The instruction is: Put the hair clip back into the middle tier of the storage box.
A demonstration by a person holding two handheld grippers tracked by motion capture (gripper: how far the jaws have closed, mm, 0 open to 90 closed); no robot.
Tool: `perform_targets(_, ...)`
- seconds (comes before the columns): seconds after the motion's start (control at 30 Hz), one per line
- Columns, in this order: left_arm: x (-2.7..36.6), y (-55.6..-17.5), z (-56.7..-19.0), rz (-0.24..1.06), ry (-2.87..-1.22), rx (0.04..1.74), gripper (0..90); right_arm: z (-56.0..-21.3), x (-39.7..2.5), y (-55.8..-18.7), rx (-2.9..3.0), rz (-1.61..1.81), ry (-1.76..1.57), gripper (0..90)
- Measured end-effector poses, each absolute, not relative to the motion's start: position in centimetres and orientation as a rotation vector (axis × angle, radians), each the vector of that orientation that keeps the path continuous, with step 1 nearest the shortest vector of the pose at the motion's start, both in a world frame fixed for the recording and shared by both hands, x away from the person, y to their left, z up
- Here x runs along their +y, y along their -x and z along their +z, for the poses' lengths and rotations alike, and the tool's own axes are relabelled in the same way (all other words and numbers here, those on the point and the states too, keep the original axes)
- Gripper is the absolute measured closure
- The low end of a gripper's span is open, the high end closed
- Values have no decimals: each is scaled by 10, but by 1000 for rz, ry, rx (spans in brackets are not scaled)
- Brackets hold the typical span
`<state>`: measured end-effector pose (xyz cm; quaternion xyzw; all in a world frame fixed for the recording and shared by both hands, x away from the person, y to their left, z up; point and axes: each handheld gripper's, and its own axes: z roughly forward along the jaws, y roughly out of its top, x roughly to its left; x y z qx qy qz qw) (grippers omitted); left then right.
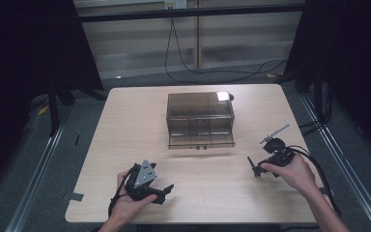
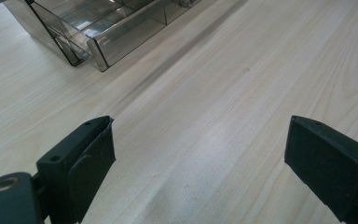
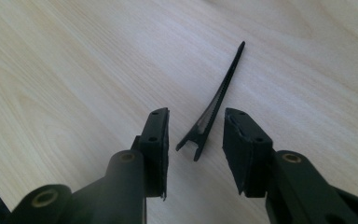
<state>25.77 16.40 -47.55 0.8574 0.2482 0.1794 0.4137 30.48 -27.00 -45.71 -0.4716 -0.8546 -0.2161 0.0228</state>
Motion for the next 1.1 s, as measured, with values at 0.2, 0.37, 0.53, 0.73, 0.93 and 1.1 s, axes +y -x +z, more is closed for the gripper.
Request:
perform_targets(0.2,164,-259,-476,450,-2156,626,85,-457,-269,-313,-2647,-565,1451,663)
perform_targets(0.37,165,-260,-476,451,-2154,629,85,-457,-269,-315,-2656,-510,1442,688)
perform_targets(0.53,164,-259,-476,448,-2150,630,85,-456,-261,-321,-2669,-435,1417,709)
perform_targets(0.73,166,-260,-475,448,-2158,620,84,-459,-251,-330,-2658,-333,1413,722)
perform_targets(0.93,165,-259,-475,453,-2154,621,84,-460,-246,-334,-2654,-315,1404,719)
perform_targets(1.1,165,-259,-475,451,-2153,622,84,-462,-244,-334,-2669,-296,1403,716)
